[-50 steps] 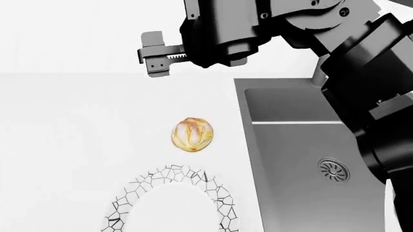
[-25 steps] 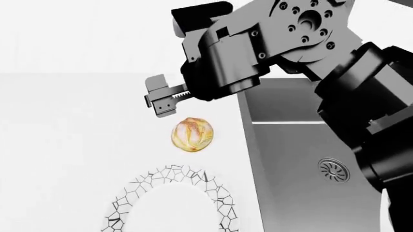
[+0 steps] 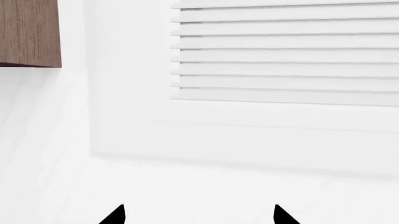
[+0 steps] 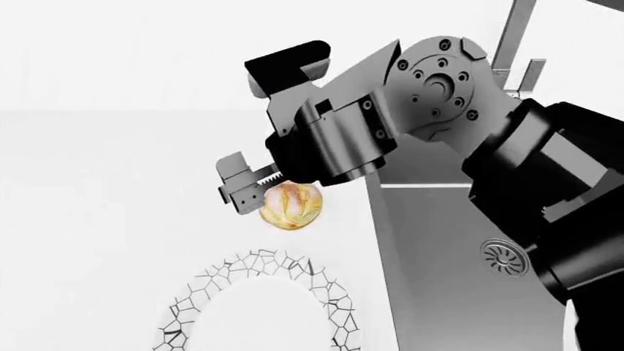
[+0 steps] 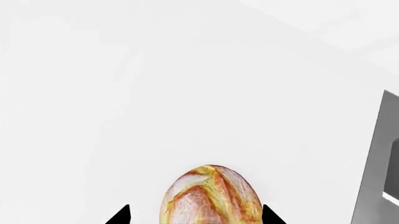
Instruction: Place the pastries on the plates.
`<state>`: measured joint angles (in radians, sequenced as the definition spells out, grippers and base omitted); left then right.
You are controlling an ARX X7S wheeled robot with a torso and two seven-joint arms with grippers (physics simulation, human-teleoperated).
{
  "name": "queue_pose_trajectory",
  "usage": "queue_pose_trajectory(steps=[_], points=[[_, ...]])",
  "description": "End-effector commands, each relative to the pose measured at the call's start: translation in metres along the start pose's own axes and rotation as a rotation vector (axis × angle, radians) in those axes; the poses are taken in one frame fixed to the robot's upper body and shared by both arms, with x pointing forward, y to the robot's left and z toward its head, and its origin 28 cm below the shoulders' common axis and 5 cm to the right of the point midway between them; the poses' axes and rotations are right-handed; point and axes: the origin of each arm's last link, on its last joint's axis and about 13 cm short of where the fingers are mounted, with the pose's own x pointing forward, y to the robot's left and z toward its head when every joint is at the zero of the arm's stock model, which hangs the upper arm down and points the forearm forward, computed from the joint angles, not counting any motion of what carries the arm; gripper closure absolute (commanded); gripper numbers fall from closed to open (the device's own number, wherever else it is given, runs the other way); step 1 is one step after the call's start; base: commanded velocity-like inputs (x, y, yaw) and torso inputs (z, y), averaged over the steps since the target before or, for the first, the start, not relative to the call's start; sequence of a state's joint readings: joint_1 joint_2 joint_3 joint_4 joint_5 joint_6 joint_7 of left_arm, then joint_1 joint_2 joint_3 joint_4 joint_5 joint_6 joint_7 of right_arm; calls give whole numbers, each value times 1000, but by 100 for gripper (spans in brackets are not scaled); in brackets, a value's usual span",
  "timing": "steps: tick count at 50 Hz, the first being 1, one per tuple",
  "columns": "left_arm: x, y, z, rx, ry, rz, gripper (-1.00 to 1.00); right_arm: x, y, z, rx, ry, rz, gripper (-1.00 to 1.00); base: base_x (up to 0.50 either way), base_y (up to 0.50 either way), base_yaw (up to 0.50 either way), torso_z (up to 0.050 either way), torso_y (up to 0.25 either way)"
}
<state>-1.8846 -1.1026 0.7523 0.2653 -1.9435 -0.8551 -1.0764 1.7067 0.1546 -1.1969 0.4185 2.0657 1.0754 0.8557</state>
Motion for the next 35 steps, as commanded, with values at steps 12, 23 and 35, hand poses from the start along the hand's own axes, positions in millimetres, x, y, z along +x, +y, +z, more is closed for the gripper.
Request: queue_pose_trajectory(steps=[12,23,35], points=[[1,1,-1,-2,2,2,-100,15,10,-9,-60,19,49,-100,0,0,0,0,0],[-1,2,-2,-5,3,4,-100,23,8,-14,-65,35,44,-100,0,0,0,0,0],[-1,2,-2,-7,2,2,-100,30,6,-21,-62,51,51,-100,0,0,0,0,0]])
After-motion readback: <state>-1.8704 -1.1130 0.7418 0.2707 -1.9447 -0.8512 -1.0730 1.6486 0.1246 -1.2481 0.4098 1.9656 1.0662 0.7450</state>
